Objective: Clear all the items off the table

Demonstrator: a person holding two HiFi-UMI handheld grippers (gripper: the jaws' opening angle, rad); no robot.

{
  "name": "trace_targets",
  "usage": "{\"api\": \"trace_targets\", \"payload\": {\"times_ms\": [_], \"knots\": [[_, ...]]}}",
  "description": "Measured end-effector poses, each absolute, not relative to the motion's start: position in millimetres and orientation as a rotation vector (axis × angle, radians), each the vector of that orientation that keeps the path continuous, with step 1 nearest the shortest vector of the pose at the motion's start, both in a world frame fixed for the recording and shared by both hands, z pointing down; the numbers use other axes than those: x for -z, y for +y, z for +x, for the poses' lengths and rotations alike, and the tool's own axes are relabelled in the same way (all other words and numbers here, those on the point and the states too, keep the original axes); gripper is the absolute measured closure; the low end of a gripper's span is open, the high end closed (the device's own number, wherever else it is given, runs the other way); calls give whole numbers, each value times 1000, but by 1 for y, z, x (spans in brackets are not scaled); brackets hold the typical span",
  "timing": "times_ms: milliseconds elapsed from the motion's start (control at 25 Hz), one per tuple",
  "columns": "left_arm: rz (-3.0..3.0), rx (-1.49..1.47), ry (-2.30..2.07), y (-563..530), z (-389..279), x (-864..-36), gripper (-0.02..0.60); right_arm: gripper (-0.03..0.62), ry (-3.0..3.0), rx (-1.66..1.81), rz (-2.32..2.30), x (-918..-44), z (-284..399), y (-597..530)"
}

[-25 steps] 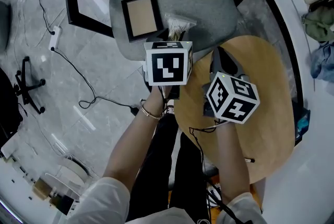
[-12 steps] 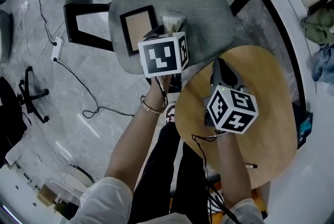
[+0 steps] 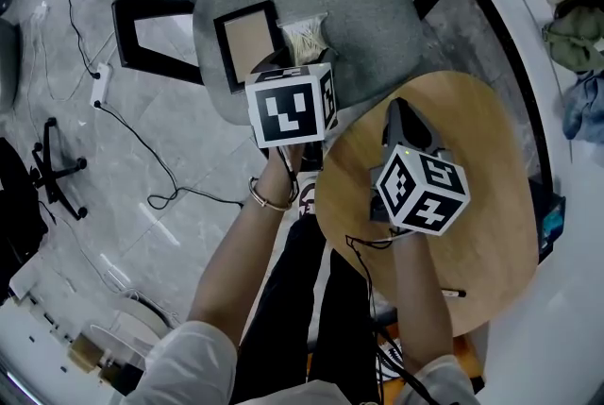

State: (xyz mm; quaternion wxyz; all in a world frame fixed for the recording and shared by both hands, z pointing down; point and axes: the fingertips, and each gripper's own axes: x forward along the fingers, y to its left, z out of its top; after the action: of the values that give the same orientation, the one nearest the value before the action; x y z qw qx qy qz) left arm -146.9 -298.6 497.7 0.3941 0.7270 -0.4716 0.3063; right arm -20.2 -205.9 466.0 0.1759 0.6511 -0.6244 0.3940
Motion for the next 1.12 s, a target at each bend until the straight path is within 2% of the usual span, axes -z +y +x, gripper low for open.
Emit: {"api": "trace_targets", "payload": {"times_ms": [720,760,800,840,1120], "knots": [[1873,-782,-1075,-211,-143,-466,319,569,-1724,-1096,1905,-437,-3,-146],[1872,-782,-1060,-201,-142,-462,347,569,-1717,-1106,1912,-435,-1,-140],[1876,-794,-1052,-191,-141,-460,440,569,-1709,-1118,1919,-434,0,-133],[1886,-814,-1049,-181,-141,-459,574,569,-1701,-1132,1926,-434,0,-126],[1928,-880,-1017,-122,-132,-467,575,569,-1676,-1200,1909,-446,-12,-87]]}}
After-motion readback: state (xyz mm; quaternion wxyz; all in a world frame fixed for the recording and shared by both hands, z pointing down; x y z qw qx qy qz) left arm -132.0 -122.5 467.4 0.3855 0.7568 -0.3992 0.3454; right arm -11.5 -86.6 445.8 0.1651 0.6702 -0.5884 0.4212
